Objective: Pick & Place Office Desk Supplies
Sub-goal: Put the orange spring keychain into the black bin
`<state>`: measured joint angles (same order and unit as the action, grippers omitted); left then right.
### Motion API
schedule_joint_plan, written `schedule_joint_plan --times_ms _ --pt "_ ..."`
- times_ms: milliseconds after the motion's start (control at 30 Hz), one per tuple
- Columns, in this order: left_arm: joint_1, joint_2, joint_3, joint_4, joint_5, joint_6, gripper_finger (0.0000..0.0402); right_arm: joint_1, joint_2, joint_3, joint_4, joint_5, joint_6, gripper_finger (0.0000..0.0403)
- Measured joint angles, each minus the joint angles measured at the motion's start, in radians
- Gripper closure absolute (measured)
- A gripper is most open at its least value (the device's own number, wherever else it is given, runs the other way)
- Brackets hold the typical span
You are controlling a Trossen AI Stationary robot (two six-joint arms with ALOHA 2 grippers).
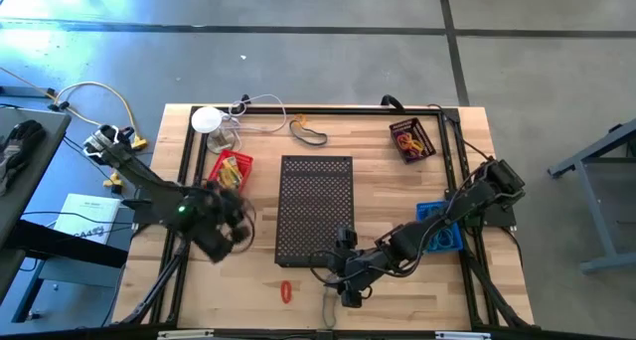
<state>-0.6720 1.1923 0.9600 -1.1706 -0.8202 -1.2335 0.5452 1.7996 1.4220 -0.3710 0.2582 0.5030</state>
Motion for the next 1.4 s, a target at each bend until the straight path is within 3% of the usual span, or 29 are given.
schedule_joint_plan --times_ms 200,333,433,767,967,1133,1400 --pt "-0.149 0.009 0.014 0.401 0.097 0.325 0.0286 0.017 0.0 0.0 0.0 0.002 0.045 0.0126" --pt "-0.227 0.039 0.014 0.631 0.114 0.42 0.0286 0.04 0.0 0.0 0.0 0.002 0.083 0.0126" --pt "-0.265 0.064 0.014 0.703 0.117 0.472 0.0286 0.06 0.0 0.0 0.001 0.003 0.108 0.0126" --pt "-0.242 0.155 0.014 0.748 0.112 0.262 0.0286 0.128 0.0 0.0 0.001 0.081 0.214 0.0126" --pt "-0.225 0.276 0.014 0.854 0.112 0.321 0.0281 0.171 0.003 0.0 0.007 0.121 0.281 0.0126" --pt "-0.207 0.358 0.013 0.969 0.111 0.411 0.0234 0.21 0.005 0.0 0.024 0.158 0.298 0.0126" --pt "-0.215 0.433 0.013 1.064 0.108 0.264 0.0165 0.27 0.005 0.0 0.05 0.187 0.335 0.0126"
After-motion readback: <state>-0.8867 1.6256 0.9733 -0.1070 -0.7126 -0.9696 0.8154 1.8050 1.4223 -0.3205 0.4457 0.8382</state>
